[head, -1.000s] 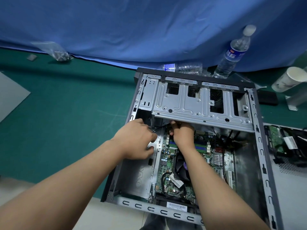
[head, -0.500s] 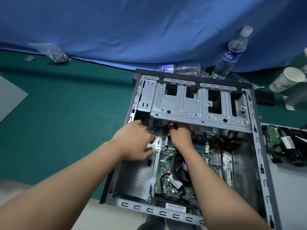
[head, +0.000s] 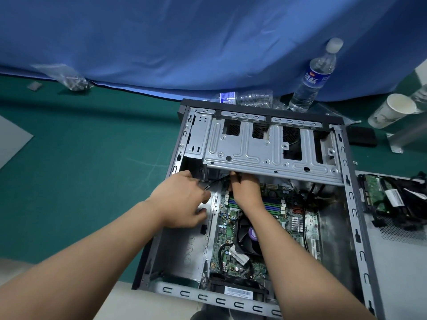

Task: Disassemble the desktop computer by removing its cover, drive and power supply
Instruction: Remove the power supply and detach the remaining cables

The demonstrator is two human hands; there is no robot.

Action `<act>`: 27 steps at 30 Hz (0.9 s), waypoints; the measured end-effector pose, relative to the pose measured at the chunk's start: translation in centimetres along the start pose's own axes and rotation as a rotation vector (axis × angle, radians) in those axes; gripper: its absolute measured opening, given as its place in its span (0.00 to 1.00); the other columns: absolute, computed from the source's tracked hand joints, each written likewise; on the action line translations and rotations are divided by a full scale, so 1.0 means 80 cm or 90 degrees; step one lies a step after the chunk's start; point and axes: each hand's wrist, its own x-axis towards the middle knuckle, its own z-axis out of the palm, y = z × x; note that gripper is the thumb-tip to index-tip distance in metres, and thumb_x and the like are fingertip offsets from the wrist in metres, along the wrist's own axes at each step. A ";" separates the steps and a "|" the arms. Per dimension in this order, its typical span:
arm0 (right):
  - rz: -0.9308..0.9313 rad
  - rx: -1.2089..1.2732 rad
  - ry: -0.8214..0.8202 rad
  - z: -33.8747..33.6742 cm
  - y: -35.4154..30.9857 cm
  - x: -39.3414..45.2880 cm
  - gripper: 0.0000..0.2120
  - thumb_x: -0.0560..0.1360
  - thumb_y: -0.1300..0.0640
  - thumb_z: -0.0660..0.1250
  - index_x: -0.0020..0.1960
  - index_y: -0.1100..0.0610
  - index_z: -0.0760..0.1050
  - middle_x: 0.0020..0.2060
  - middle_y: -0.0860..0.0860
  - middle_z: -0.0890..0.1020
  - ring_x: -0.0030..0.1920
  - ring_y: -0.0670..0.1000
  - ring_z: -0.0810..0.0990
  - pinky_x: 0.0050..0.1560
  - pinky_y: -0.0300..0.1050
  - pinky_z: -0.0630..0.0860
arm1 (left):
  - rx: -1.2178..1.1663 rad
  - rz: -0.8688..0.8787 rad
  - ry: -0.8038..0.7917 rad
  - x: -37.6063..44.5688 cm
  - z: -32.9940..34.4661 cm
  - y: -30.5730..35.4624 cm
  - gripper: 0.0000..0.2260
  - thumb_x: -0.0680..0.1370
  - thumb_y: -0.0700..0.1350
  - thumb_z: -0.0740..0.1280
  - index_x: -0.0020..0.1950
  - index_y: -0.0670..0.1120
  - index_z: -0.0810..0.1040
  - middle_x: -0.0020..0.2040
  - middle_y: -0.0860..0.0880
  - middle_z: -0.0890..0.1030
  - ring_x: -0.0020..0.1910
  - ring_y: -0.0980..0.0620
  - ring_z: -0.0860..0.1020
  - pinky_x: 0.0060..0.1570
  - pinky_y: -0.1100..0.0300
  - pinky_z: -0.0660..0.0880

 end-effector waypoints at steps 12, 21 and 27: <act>0.021 0.016 -0.030 0.002 0.000 0.001 0.14 0.82 0.55 0.55 0.55 0.64 0.73 0.43 0.62 0.81 0.40 0.57 0.79 0.40 0.42 0.70 | 0.000 0.009 0.002 0.001 0.002 -0.001 0.20 0.72 0.58 0.49 0.48 0.50 0.77 0.42 0.50 0.81 0.47 0.49 0.78 0.56 0.55 0.65; -0.022 0.003 0.002 -0.001 -0.001 -0.003 0.10 0.81 0.57 0.57 0.52 0.62 0.74 0.38 0.52 0.73 0.36 0.50 0.71 0.37 0.39 0.64 | -0.001 0.003 0.007 0.001 0.003 -0.001 0.21 0.71 0.58 0.48 0.47 0.50 0.77 0.41 0.50 0.81 0.46 0.49 0.78 0.55 0.56 0.66; 0.004 -0.015 -0.016 0.001 -0.001 0.001 0.13 0.82 0.55 0.54 0.53 0.63 0.73 0.39 0.55 0.75 0.37 0.53 0.75 0.35 0.39 0.64 | -0.004 -0.002 0.003 0.000 0.001 0.000 0.20 0.71 0.57 0.50 0.46 0.50 0.77 0.41 0.49 0.81 0.46 0.49 0.78 0.55 0.55 0.66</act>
